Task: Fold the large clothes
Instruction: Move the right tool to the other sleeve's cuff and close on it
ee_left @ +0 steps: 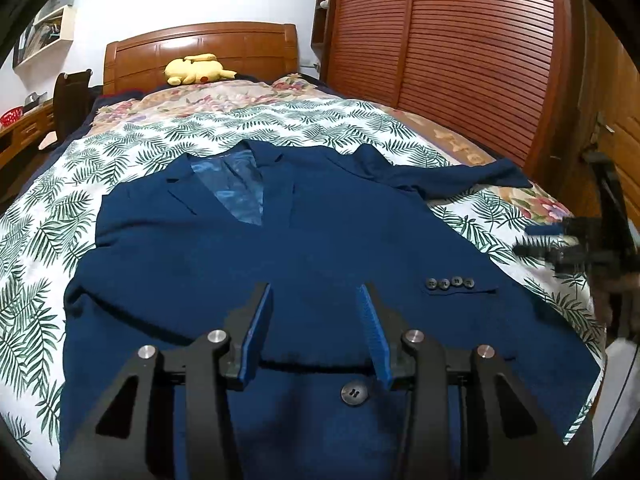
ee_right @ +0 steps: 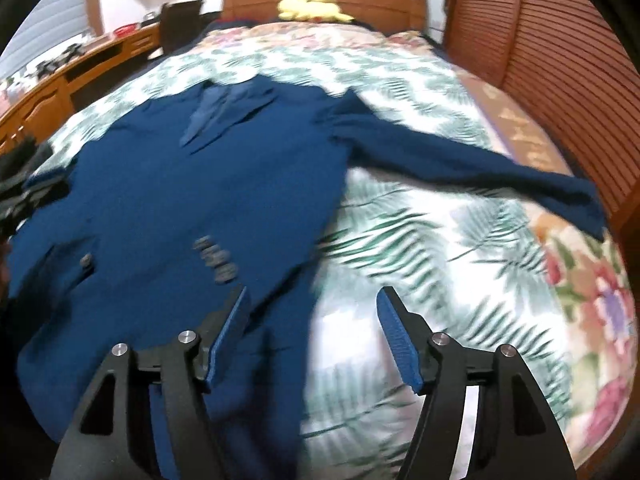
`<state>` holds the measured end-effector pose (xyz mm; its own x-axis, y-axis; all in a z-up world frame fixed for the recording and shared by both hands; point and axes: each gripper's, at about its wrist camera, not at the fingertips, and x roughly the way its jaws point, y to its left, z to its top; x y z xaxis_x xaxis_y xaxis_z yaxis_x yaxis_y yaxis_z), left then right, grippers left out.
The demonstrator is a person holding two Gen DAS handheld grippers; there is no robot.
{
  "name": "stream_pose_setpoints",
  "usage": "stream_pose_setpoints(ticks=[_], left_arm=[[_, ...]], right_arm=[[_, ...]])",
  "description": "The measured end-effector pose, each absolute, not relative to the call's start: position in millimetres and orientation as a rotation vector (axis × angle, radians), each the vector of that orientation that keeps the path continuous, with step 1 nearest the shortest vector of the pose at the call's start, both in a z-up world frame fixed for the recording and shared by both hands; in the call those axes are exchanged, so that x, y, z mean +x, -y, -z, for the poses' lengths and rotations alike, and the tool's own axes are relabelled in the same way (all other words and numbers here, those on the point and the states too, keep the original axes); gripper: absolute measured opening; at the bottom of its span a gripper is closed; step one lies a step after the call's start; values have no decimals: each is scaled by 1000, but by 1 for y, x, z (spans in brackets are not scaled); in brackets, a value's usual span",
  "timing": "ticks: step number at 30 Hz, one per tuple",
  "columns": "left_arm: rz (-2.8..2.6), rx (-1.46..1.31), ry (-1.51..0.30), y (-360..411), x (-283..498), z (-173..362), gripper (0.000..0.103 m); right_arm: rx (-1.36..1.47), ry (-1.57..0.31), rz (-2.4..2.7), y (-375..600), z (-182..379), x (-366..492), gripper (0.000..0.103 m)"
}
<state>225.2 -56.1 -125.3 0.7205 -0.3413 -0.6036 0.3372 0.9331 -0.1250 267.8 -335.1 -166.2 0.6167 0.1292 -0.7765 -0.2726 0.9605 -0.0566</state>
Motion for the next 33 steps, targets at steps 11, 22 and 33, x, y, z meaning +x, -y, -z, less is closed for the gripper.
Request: stream_pose_setpoints(ticks=[11,22,33], left_arm=[[390,1,-681,64,224,129,45],[392,6,-692,65,219,131,48],[398,-6,-717,63,226,135,49]], right_arm=[[-149,-839,22,447,128,343,68],[-75,-851,191,532,129,397,68],[6,-860,390,614,141,438,84]])
